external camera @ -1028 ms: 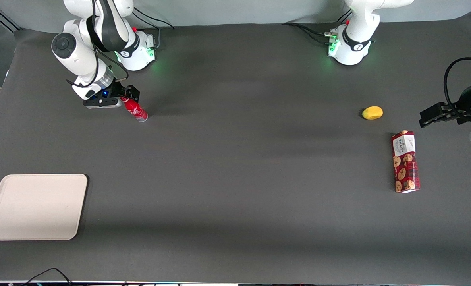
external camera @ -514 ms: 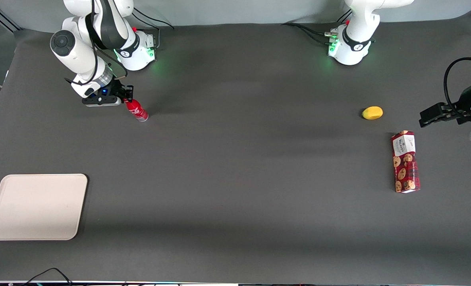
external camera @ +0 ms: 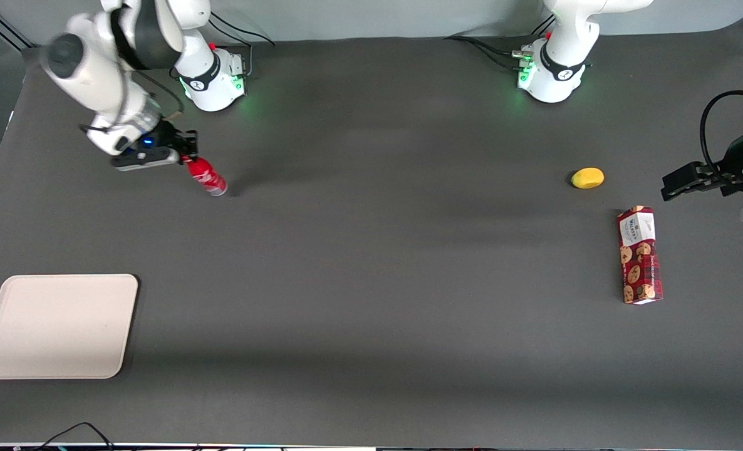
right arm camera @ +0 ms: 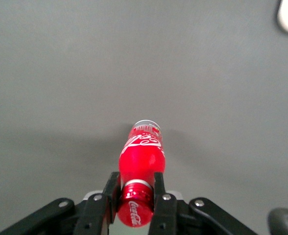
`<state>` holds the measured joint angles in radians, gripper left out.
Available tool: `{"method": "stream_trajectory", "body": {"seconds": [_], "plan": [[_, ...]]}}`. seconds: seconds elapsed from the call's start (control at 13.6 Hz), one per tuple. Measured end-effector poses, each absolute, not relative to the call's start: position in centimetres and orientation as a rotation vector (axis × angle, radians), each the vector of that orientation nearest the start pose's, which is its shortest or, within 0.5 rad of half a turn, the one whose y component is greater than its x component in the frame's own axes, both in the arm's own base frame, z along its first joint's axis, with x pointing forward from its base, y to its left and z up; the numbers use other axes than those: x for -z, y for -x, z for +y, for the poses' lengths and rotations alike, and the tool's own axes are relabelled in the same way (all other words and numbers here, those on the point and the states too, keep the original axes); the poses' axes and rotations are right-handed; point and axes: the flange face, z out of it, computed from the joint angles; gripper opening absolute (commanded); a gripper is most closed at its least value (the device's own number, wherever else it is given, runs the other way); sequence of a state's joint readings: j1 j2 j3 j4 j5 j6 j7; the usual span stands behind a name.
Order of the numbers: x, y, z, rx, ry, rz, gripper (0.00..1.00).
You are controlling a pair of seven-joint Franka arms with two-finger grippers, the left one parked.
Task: Place coke bottle on tray
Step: 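Lift the bottle and carry it toward the white tray, then lower the bottle onto the tray and open the right gripper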
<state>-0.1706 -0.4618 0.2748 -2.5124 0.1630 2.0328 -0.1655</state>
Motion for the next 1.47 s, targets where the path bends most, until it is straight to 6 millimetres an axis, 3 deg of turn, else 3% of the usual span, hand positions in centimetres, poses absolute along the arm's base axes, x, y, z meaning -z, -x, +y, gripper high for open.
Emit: {"method": "stream_trajectory", "body": {"seconds": [0.15,0.37,0.51,0.66,0.88,1.1,1.25,1.47], "plan": [[-48.4,-42.2,2.7,-0.021,3.135,-0.375,0.00],[-55.0,-46.5,-2.9,-0.043,3.174,-0.645,0.00],[-56.8,-50.0,-8.0,-0.068,3.159,-0.847,0.00],[-56.6,-53.7,-13.9,-0.114,3.139,-1.024,0.00],[-53.9,-59.2,-21.1,-0.157,3.091,-1.257,0.00],[-46.6,-63.9,-29.8,-0.095,3.031,-1.443,0.00],[-40.6,-65.1,-35.8,-0.077,3.023,-1.474,0.00],[-35.4,-64.0,-41.5,-0.080,3.039,-1.417,0.00]]}}
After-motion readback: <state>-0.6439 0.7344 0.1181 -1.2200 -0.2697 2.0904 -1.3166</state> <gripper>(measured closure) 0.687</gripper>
